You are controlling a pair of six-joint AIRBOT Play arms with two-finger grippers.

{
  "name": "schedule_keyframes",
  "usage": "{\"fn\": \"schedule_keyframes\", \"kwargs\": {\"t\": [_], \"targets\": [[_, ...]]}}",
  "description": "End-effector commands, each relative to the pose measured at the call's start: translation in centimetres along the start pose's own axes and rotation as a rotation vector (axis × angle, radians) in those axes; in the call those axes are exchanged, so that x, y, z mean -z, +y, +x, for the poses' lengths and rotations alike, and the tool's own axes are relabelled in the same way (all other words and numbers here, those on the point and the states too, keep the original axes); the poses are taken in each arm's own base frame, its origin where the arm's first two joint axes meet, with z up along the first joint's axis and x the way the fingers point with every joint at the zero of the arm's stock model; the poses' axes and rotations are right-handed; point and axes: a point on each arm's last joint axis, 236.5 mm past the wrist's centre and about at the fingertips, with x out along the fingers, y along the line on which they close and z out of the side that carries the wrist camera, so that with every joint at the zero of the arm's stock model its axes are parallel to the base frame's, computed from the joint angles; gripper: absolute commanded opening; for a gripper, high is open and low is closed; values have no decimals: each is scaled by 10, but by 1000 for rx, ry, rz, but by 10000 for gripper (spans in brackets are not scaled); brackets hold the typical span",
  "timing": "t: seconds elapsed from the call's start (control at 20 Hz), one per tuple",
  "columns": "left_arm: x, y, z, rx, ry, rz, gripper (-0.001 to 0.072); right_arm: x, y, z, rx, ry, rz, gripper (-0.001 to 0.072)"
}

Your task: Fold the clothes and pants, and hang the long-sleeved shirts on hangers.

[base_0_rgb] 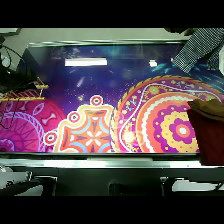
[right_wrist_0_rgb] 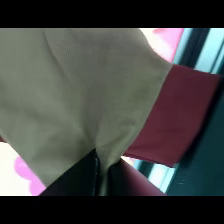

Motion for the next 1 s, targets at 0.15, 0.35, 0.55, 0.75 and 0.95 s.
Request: {"fn": "schedule_keyframes", "kwargs": {"t": [0.15, 0.35, 0.55, 0.75, 0.95], "targets": [[0, 1, 0, -2, 1, 0, 16, 20, -44, 40, 235, 90, -141, 30], [0, 1, 0, -2, 2, -1, 16, 28, -49, 61, 278, 122, -182, 29], [2, 1, 0, -4, 8, -1, 17, 37, -59, 84, 341, 153, -250, 31], [2, 1, 0, -4, 8, -2, 17, 47, -68, 100, 388, 188, -291, 31], [2, 1, 0, -5, 9, -2, 16, 57, -81, 111, 446, 225, -323, 28]]}}
